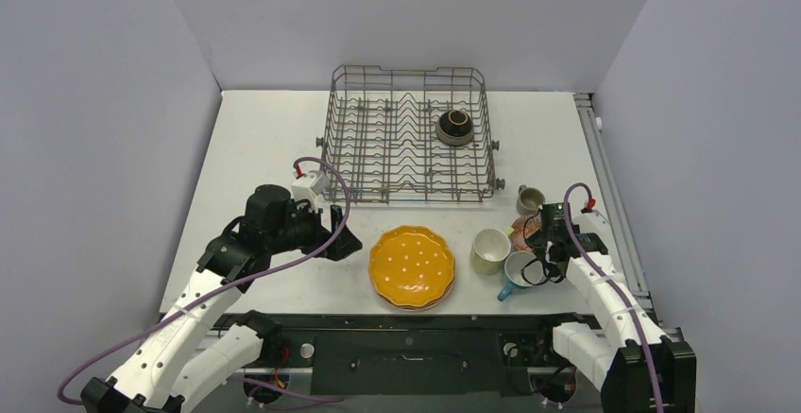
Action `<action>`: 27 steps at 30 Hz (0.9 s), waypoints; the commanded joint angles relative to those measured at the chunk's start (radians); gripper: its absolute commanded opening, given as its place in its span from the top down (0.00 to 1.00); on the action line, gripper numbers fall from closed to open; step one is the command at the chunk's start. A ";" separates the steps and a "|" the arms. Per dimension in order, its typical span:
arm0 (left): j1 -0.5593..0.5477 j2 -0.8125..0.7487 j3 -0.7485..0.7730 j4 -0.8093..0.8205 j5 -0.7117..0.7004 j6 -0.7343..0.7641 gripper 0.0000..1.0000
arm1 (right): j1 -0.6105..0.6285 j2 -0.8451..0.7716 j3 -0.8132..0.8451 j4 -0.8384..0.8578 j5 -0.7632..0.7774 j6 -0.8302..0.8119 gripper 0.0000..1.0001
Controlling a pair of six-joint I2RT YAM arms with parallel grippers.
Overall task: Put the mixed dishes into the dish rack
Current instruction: Pick up the bowl from the center of the board.
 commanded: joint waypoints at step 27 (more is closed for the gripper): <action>0.006 0.003 -0.001 0.043 0.006 -0.004 0.16 | -0.132 -0.070 -0.052 0.066 -0.061 -0.046 1.00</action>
